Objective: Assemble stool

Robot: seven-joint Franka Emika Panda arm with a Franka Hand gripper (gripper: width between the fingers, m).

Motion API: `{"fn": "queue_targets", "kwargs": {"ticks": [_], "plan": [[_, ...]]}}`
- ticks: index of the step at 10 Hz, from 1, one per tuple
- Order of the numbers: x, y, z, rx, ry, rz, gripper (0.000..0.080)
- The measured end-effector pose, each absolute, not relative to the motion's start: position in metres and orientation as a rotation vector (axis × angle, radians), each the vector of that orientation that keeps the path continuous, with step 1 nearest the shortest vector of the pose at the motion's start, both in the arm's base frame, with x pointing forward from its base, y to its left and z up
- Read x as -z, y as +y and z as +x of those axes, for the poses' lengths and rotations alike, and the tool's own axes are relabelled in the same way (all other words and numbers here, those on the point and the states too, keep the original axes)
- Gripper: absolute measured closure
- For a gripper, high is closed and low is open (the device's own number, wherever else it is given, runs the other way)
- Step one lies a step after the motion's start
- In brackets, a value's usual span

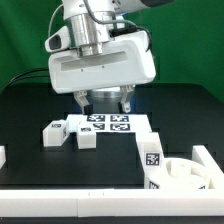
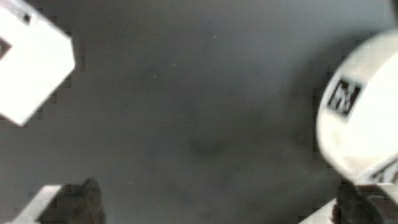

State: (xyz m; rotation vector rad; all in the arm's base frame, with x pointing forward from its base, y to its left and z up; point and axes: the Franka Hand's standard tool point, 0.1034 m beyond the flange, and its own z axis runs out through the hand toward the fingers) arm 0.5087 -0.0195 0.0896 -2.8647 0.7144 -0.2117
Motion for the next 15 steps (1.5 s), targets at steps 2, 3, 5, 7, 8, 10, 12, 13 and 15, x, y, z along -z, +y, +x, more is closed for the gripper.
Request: {"fn": "queue_targets", "kwargs": {"ticks": [2,3,5,7,8,10,12,13,15], "plan": [[-0.090,-0.024,0.509,0.231,0.552,-2.912,0.0150],[-0.090,-0.024,0.509,0.237,0.462,-2.936,0.0150],[-0.079,-0.022,0.506,0.203,0.031,-3.035,0.0150],[-0.065,-0.015,0.502,0.132,-0.284,-3.083,0.0150],[-0.065,-0.016,0.502,0.131,-0.305,-3.085,0.0150],[-0.063,-0.015,0.499,0.081,-0.273,-3.081,0.0150],[-0.059,-0.018,0.484,-0.248,-0.113,-3.059,0.0150],[-0.063,-0.019,0.488,-0.401,-0.090,-3.066,0.0150],[-0.063,-0.012,0.484,-0.544,-0.091,-3.056,0.0150]]}}
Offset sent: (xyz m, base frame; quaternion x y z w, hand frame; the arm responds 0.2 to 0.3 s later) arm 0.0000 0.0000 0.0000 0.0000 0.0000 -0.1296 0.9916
